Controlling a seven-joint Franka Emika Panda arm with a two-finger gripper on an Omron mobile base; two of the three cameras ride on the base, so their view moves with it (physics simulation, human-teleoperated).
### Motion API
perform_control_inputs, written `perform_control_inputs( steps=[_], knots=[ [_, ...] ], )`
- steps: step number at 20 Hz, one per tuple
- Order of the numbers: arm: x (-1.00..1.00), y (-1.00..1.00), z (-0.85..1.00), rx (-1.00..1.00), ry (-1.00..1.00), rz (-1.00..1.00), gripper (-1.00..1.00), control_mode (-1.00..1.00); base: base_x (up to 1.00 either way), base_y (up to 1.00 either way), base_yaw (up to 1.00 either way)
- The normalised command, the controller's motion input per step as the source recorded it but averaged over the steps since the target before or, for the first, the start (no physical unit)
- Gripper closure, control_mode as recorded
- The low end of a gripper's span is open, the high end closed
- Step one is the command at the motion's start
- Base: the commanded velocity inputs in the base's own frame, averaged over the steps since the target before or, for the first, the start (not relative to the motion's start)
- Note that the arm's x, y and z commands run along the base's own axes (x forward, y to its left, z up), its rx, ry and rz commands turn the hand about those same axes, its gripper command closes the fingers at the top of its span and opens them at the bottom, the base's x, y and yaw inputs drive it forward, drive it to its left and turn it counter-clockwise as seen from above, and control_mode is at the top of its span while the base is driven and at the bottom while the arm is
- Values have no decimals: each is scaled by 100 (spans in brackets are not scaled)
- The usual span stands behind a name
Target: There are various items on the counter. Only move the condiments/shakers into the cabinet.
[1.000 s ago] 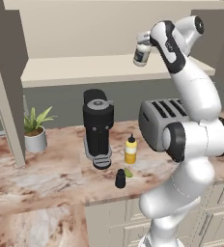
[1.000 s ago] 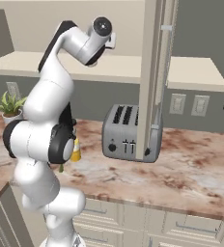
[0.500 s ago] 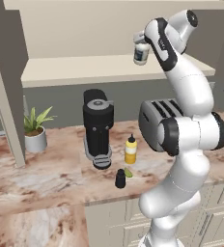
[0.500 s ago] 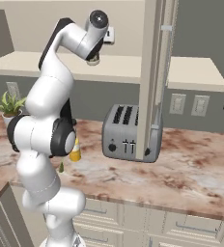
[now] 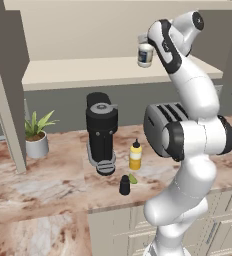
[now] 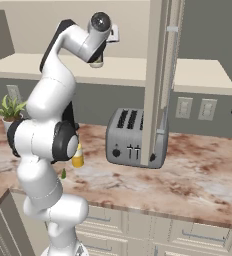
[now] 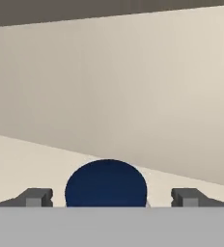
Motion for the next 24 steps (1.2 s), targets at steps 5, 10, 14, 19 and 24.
perform_control_inputs(
  steps=[5,10,14,19,24],
  knots=[
    [-78,0,-4,0,-21,-3,-100,-100,0,0,0],
    [-100,0,-46,0,-2,-10,-100,-100,0,0,0],
    [-100,-4,-60,0,9,-14,-100,-100,0,0,0],
    [-100,-2,-79,0,18,-15,-100,-100,0,0,0],
    [-100,0,-97,-6,28,-14,-100,-100,0,0,0]
  ],
)
